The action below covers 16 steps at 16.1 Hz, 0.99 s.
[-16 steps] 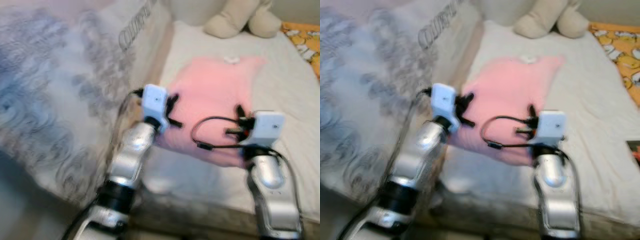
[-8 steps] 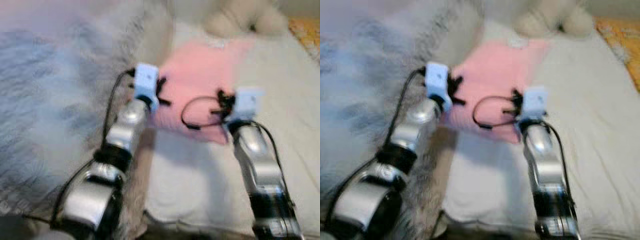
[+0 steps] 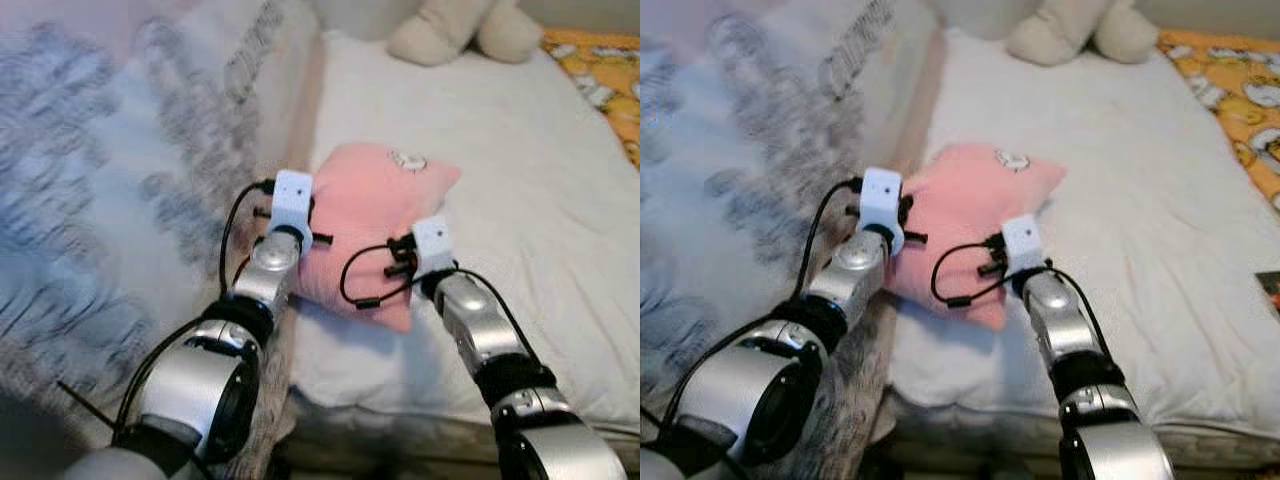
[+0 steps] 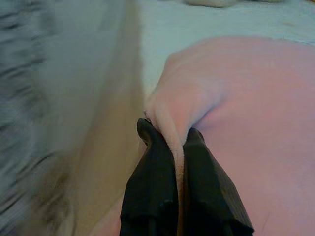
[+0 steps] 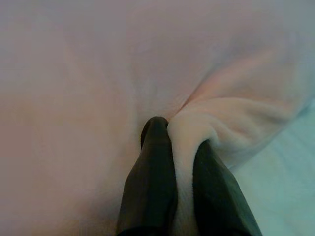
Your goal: Clean up the room
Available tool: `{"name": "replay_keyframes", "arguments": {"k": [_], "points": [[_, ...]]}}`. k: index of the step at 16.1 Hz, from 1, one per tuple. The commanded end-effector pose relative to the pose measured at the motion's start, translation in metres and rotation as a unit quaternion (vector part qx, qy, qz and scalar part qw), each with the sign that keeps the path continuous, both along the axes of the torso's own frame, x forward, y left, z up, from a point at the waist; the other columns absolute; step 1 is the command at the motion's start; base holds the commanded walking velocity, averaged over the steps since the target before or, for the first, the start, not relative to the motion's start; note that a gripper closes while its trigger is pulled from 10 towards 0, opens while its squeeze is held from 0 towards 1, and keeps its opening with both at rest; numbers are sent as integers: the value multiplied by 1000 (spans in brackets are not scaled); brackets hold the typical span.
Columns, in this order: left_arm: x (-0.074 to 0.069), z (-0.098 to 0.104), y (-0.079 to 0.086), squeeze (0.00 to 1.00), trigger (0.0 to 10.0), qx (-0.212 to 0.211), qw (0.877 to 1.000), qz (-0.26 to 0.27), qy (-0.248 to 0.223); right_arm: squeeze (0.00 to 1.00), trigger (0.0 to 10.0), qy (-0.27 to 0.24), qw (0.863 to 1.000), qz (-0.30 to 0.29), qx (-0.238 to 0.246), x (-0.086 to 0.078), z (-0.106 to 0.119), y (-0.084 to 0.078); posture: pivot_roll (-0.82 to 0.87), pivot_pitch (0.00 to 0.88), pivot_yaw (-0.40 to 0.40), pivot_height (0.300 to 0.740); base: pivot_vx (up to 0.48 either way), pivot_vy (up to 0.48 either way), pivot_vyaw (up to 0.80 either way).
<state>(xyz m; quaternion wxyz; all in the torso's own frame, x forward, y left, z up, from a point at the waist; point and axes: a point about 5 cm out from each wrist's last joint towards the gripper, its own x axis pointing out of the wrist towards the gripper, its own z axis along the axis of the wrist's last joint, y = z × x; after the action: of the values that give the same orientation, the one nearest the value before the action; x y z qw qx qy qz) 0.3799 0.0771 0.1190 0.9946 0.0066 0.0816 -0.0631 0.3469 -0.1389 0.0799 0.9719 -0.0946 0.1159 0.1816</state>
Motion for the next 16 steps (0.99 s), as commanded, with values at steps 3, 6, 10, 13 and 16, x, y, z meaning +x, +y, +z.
{"name": "replay_keyframes", "arguments": {"k": [3, 6, 10, 13, 16], "points": [[4, 12, 17, 0, 10000, -46, 993, 102, -45, 0, 10000, -63, 995, 49, -50, 12, 24, -3, -127, 75, 9, 740, 0, 0, 0], [-9, -10, 7, 0, 10000, -65, 989, 133, -10, 0, 10000, -70, 993, 61, -69, 14, 26, -12, -117, 56, -3, 740, 0, 0, 0], [-33, -33, -44, 0, 10000, -81, 993, 79, 45, 0, 10000, -67, 985, 74, -141, 16, 27, -36, -116, 27, -8, 740, 0, 0, 0], [-34, -32, -51, 0, 10000, -67, 994, 69, 43, 0, 10000, -61, 984, 64, -154, 17, 25, -43, -119, 17, -10, 740, 0, 0, 0], [-31, -27, -49, 1000, 10000, -59, 996, 53, 28, 1000, 10000, -53, 989, 60, -126, 13, 18, -42, -115, 8, -5, 740, 0, 0, 0]]}}
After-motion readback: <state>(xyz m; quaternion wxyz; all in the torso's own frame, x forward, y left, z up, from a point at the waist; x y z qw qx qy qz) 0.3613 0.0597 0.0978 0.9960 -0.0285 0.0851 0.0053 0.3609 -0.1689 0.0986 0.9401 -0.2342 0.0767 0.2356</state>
